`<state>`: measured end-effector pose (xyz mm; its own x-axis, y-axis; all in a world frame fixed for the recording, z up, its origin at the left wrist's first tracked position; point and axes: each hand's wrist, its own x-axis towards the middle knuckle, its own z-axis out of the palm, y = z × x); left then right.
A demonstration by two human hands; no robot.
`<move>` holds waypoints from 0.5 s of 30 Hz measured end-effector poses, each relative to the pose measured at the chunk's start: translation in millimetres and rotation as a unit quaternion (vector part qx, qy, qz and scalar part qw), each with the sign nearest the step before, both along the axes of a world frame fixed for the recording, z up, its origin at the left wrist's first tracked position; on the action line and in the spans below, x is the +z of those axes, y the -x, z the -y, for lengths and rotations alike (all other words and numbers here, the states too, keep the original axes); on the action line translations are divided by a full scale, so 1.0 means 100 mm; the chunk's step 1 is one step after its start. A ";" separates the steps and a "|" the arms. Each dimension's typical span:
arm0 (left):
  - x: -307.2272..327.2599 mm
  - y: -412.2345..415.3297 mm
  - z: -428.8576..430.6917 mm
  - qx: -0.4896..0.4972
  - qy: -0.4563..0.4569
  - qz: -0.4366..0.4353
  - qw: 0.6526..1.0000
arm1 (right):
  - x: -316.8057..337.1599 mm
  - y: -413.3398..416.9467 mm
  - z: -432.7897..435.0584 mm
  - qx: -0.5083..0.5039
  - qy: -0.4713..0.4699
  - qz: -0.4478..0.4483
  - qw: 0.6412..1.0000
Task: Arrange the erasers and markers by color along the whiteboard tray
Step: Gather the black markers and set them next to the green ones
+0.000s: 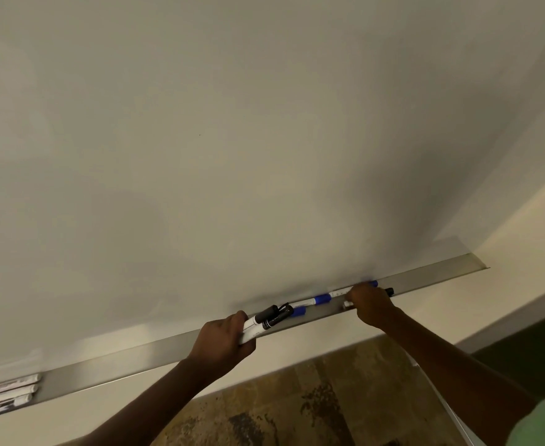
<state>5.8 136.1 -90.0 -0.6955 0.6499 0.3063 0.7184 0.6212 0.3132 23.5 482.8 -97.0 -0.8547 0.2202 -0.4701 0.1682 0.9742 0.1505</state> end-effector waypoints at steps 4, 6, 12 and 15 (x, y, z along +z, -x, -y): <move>-0.01 0.00 -0.01 0.004 0.001 0.010 1.000 | -0.04 0.01 -0.04 0.073 -0.033 0.018 0.997; -0.01 0.00 0.00 0.009 0.001 0.016 1.000 | -0.05 -0.02 -0.06 0.114 -0.048 0.011 0.992; -0.01 -0.02 0.02 0.003 -0.004 0.019 1.000 | 0.03 -0.03 -0.07 0.171 -0.068 0.028 0.983; 0.00 -0.04 0.02 0.007 -0.010 0.026 1.000 | 0.04 -0.06 -0.10 0.212 -0.084 0.019 0.973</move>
<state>9.5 134.0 -89.6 -0.7194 0.6345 0.2827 0.6925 0.6234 0.3630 29.4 492.5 -92.6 -0.8685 -0.0728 -0.4903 -0.2531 0.9157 0.3123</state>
